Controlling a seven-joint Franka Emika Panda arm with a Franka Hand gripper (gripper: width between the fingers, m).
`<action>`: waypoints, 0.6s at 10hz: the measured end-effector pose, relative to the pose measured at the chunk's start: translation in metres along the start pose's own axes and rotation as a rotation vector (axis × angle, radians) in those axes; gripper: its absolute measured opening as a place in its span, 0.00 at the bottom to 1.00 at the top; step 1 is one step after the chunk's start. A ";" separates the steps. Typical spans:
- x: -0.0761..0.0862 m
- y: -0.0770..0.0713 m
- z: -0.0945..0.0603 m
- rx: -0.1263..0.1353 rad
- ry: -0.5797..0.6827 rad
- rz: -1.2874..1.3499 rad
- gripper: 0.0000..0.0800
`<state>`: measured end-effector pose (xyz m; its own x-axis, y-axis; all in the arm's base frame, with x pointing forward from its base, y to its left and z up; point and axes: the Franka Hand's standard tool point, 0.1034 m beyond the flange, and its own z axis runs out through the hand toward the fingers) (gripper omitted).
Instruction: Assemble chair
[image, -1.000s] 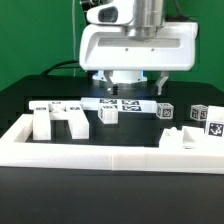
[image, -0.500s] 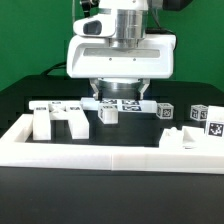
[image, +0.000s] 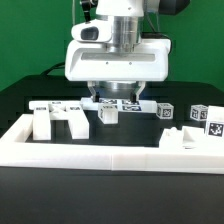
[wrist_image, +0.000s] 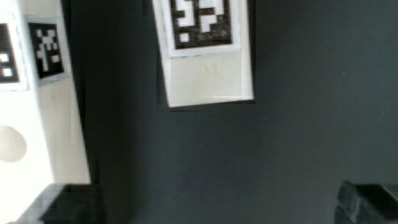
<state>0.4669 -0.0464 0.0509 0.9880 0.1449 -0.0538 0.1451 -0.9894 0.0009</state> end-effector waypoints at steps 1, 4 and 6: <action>0.000 -0.002 0.000 0.005 -0.014 -0.003 0.81; -0.006 -0.005 0.003 0.032 -0.096 0.000 0.81; -0.004 0.007 0.014 0.046 -0.236 -0.004 0.81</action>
Offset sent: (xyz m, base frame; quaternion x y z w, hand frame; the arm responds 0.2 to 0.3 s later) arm 0.0000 0.0000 0.0000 0.0000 -0.1296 0.0000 0.9916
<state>0.4629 -0.0546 0.0372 0.9469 0.1476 -0.2856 0.1407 -0.9891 -0.0444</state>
